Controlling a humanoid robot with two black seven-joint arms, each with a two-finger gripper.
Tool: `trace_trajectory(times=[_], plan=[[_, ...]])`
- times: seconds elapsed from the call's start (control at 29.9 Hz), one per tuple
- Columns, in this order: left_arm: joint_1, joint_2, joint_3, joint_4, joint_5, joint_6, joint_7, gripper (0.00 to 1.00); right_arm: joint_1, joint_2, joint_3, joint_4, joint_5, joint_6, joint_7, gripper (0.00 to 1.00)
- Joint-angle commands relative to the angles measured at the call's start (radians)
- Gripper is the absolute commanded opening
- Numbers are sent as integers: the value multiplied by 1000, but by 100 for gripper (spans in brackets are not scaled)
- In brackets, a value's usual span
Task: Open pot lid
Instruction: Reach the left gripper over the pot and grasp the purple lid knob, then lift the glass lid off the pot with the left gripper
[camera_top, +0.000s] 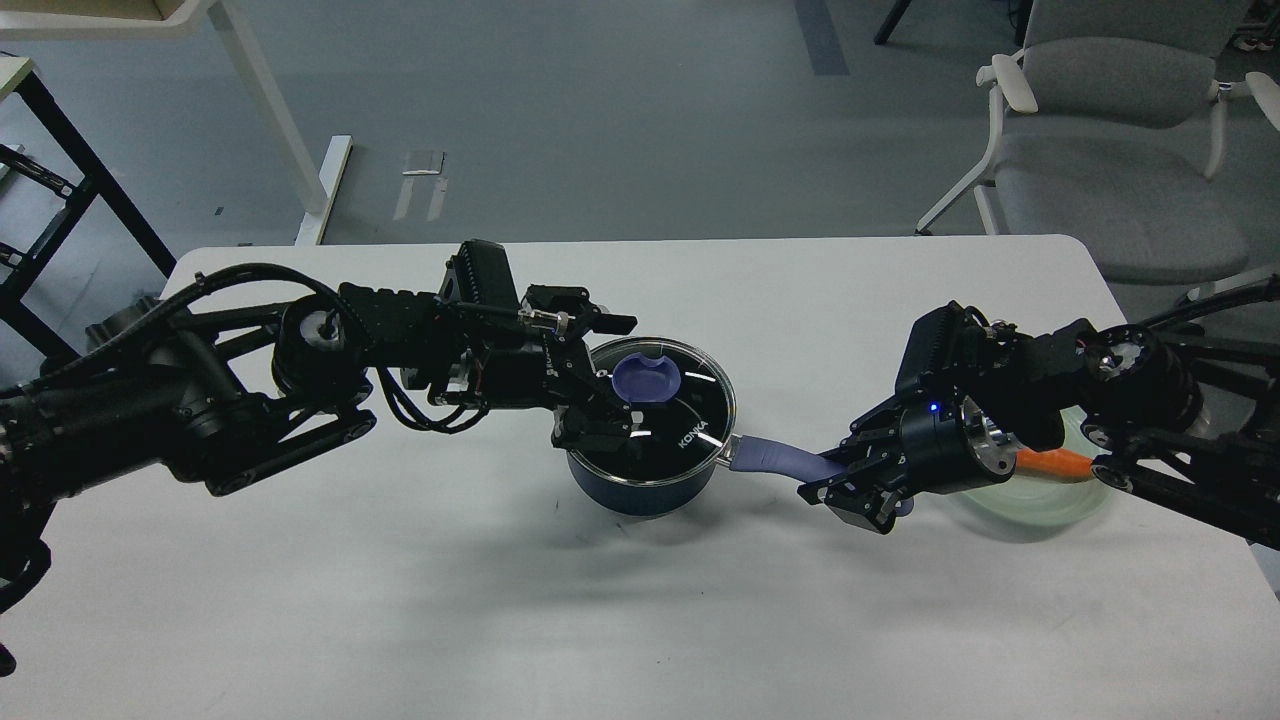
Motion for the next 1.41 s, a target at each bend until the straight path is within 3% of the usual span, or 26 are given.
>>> trace_trajectory(times=[0.0, 0.33, 0.87, 1.1, 1.24, 1.37], plan=[[4, -16, 3, 20, -4, 2, 0, 98, 1, -2, 0, 2, 0, 0, 0, 31], [36, -28, 4, 38, -12, 2, 0, 94, 1, -2, 0, 2, 0, 0, 0, 31], [31, -57, 1, 52, -13, 2, 0, 36, 1, -3, 0, 2, 0, 0, 0, 31], [13, -37, -6, 25, -41, 3, 0, 35, 1, -5, 0, 2, 0, 0, 0, 31], [-44, 55, -2, 0, -73, 8, 0, 35, 1, -9, 0, 2, 0, 0, 0, 31], [-48, 168, 1, -20, -69, 70, 0, 35, 0, -9, 0, 2, 0, 0, 0, 31]])
